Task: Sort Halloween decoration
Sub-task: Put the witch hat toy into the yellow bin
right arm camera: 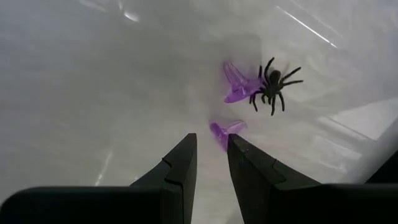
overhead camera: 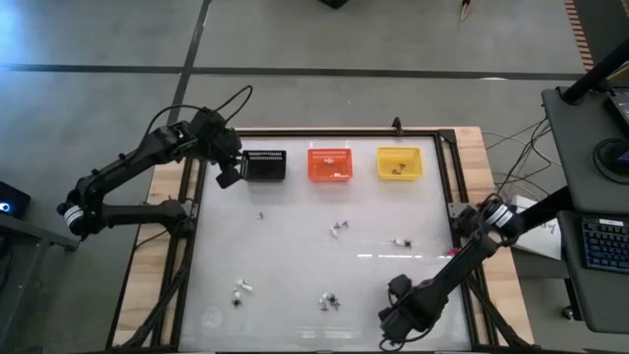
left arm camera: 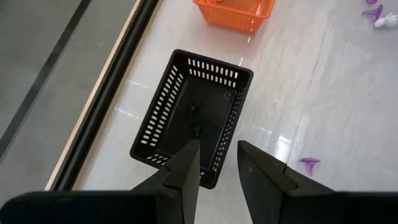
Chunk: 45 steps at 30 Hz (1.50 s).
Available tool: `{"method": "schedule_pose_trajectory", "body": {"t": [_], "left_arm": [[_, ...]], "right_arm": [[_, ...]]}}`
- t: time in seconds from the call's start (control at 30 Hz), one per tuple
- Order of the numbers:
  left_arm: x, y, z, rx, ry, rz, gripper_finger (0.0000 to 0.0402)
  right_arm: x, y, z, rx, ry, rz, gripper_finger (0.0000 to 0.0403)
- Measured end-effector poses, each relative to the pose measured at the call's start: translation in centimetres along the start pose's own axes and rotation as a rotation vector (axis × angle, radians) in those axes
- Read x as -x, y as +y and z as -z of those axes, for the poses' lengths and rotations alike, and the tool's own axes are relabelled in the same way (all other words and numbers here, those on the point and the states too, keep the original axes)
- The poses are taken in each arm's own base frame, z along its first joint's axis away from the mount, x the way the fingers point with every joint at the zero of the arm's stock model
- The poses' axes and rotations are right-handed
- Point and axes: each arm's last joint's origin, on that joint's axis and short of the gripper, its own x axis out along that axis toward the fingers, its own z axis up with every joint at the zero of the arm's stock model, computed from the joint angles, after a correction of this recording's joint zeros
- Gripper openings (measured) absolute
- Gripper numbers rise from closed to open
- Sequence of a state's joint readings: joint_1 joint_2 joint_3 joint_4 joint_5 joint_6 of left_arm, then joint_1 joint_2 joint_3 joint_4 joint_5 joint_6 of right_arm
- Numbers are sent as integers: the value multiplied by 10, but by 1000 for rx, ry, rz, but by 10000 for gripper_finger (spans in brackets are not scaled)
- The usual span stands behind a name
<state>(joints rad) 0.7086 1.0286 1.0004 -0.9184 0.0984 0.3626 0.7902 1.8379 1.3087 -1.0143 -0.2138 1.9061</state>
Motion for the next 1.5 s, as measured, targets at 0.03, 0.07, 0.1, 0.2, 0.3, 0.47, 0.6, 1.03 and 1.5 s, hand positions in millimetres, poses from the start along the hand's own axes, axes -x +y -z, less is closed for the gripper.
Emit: {"method": "schedule_pose_trajectory", "body": {"t": [0.03, 0.07, 0.1, 0.2, 0.3, 0.47, 0.6, 1.03, 1.5], "left_arm": [[0, 0, 0, 0, 0, 0, 91], [0, 0, 0, 0, 0, 0, 91], [0, 0, 0, 0, 0, 0, 91], [0, 0, 0, 0, 0, 0, 91], [0, 0, 0, 0, 0, 0, 91], [0, 0, 0, 0, 0, 0, 91], [0, 0, 0, 0, 0, 0, 91], [0, 0, 0, 1, -1, -1, 91], [0, 0, 0, 4, -4, -2, 91]], "right_arm": [[-3, 1, 0, 7, 10, 13, 84], [-6, 1, 0, 9, 22, 29, 84], [-9, 2, 0, 8, 31, 41, 84], [-11, 2, -1, -2, 32, 59, 84], [-12, 0, -1, -8, 28, 77, 84], [-13, 0, -1, -7, 28, 78, 84], [-15, 0, -1, -8, 28, 80, 76], [-23, -4, -3, -57, 81, 116, 12], [8, 6, 6, -241, 64, -7, 9]]}}
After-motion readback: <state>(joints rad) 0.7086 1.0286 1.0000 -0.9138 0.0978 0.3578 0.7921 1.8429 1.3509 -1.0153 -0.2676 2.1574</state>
